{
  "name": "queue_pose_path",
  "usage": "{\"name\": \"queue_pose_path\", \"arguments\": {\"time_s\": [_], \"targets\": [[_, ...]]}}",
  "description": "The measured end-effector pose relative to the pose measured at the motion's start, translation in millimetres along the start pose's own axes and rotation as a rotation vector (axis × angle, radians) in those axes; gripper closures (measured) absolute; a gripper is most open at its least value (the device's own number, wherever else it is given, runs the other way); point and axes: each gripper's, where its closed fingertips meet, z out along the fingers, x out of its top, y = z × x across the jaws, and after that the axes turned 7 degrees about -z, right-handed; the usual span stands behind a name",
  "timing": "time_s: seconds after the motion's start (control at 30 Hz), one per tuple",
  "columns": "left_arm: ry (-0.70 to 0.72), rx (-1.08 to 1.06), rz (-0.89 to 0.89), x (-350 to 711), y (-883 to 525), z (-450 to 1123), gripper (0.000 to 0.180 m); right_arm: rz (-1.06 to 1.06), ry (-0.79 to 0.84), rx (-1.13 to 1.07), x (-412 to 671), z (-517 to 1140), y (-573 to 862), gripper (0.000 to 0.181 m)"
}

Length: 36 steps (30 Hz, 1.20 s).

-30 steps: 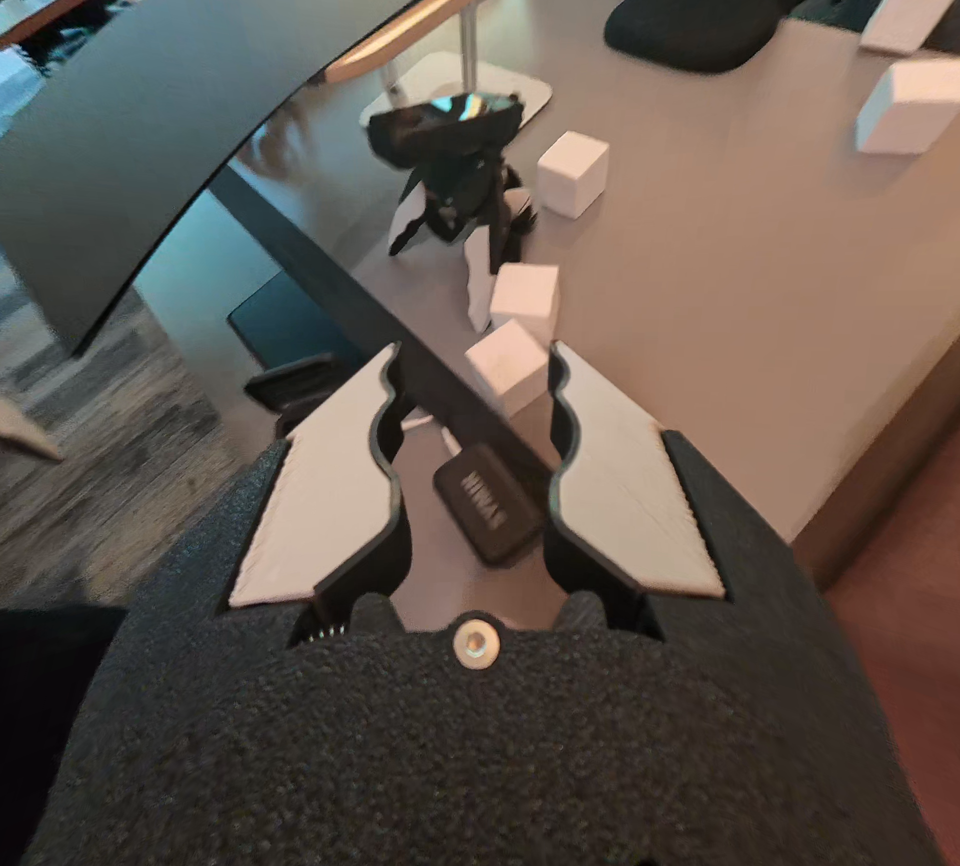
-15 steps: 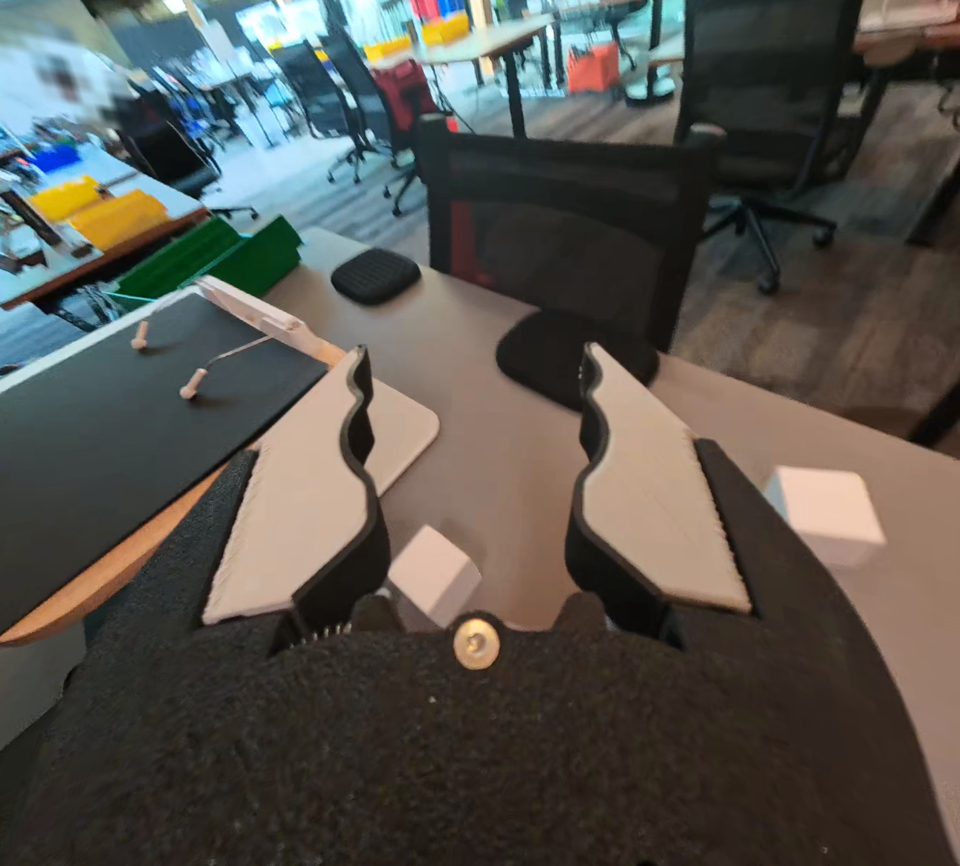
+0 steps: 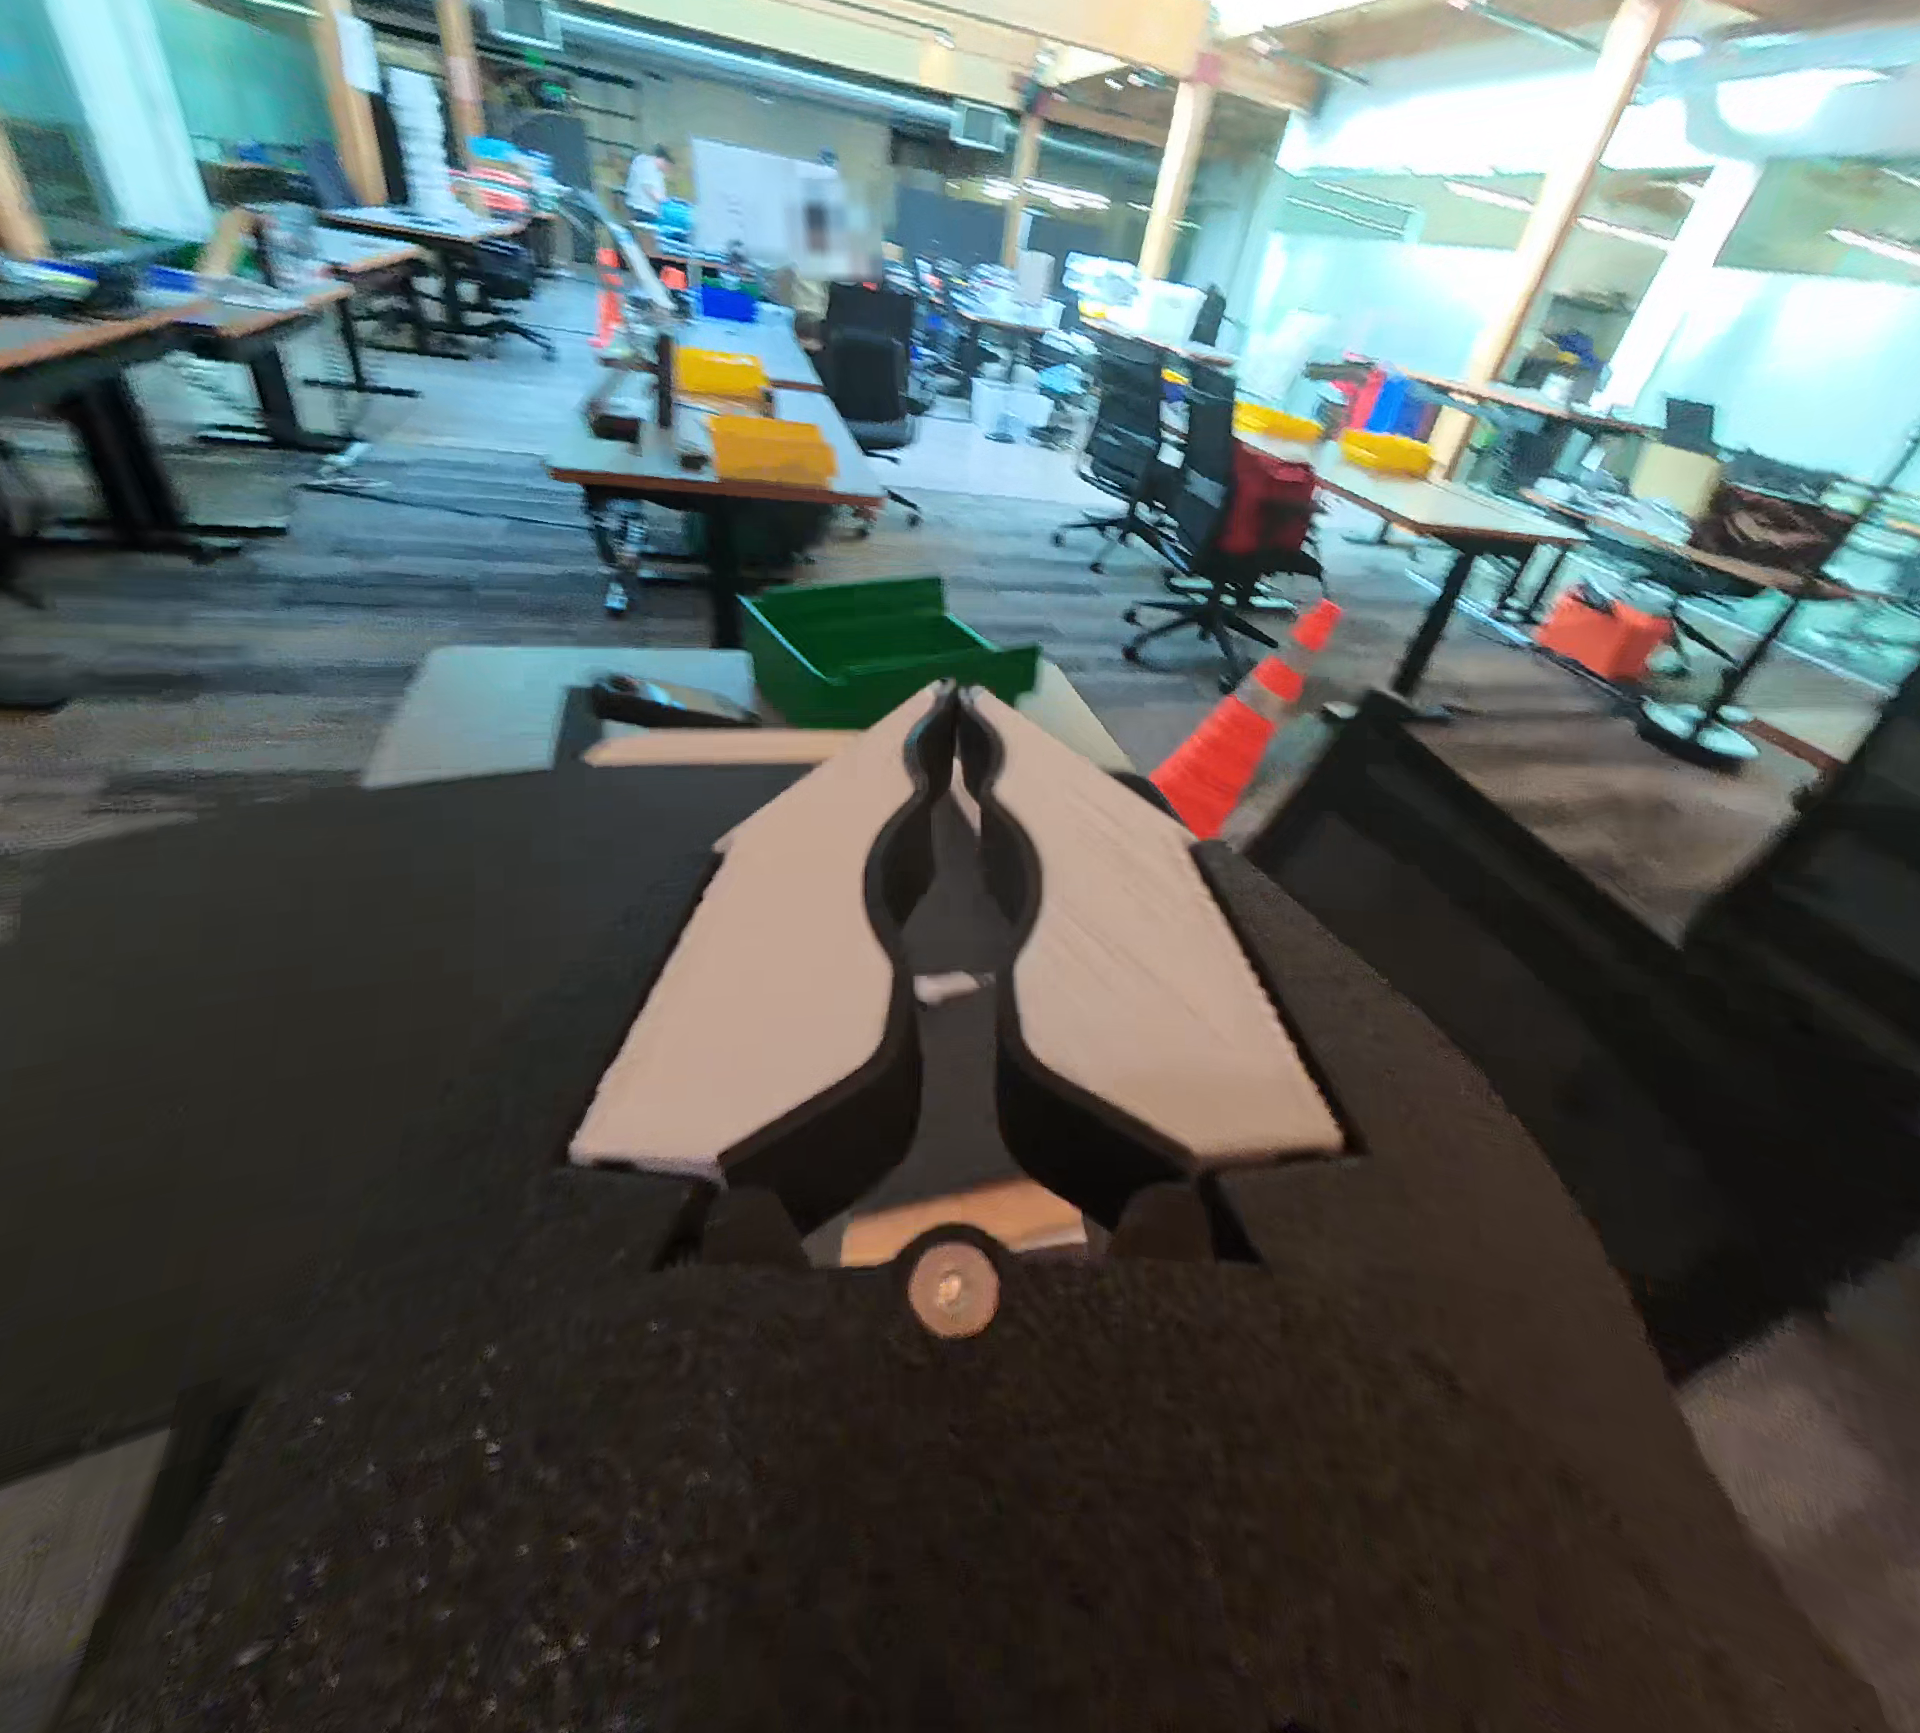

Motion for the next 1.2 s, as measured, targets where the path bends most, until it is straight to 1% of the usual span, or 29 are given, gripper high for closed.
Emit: {"name": "queue_pose_path", "arguments": {"time_s": [0.03,0.07,0.13,0.17,0.23,0.3,0.33,0.4,0.43,0.5,0.53,0.57,0.6,0.67,0.7,0.73,0.87,0.93,0.97,1.07,1.13,1.17,1.2], "targets": [[0.002,-0.014,-0.019,-6,-8,-4,0.18,0.0,0.011,0.031,22,4,-17,0.181],[0.015,-0.026,-0.033,-12,-16,-9,0.18,0.005,0.018,0.062,42,9,-37,0.176],[0.061,-0.048,-0.049,-21,-37,-21,0.18,0.027,0.019,0.146,77,24,-90,0.155],[0.09,-0.056,-0.052,-25,-50,-29,0.18,0.036,0.019,0.203,93,32,-123,0.151],[0.151,-0.064,-0.048,-30,-79,-45,0.18,0.084,0.054,0.31,122,51,-199,0.151],[0.176,-0.09,-0.036,-38,-107,-62,0.18,0.171,0.096,0.445,140,73,-286,0.15],[0.178,-0.11,-0.035,-42,-121,-71,0.18,0.208,0.079,0.503,137,88,-329,0.15],[0.2,-0.138,-0.028,-43,-148,-91,0.18,0.247,-0.022,0.568,110,125,-405,0.146],[0.205,-0.157,-0.025,-42,-160,-101,0.18,0.232,-0.089,0.567,88,145,-435,0.141],[0.156,-0.24,-0.039,-45,-178,-116,0.18,0.165,-0.24,0.57,39,178,-487,0.139],[0.129,-0.262,-0.053,-47,-190,-122,0.171,0.153,-0.298,0.587,20,191,-510,0.139],[0.114,-0.256,-0.07,-49,-206,-125,0.151,0.155,-0.342,0.603,5,203,-530,0.138],[0.104,-0.249,-0.086,-51,-223,-127,0.14,0.159,-0.377,0.614,-8,216,-547,0.138],[0.094,-0.255,-0.125,-54,-254,-130,0.125,0.171,-0.431,0.643,-28,245,-577,0.137],[0.092,-0.249,-0.15,-55,-271,-132,0.113,0.175,-0.456,0.66,-37,262,-589,0.136],[0.084,-0.243,-0.17,-57,-288,-133,0.106,0.172,-0.468,0.673,-44,280,-601,0.135],[0.08,-0.174,-0.235,-66,-371,-142,0.109,0.182,-0.454,0.701,-65,382,-639,0.135],[0.042,-0.133,-0.273,-77,-421,-144,0.112,0.214,-0.428,0.729,-75,446,-662,0.134],[0.014,-0.109,-0.285,-83,-447,-145,0.118,0.238,-0.412,0.752,-78,480,-674,0.134],[-0.054,-0.04,-0.325,-84,-527,-147,0.148,0.286,-0.382,0.815,-95,585,-709,0.135],[-0.101,-0.01,-0.377,-66,-574,-148,0.168,0.294,-0.411,0.838,-110,651,-724,0.139],[-0.102,0.002,-0.395,-49,-596,-149,0.177,0.299,-0.438,0.846,-116,680,-727,0.142],[-0.091,0.013,-0.403,-29,-618,-148,0.18,0.315,-0.461,0.847,-118,707,-727,0.144]]}}
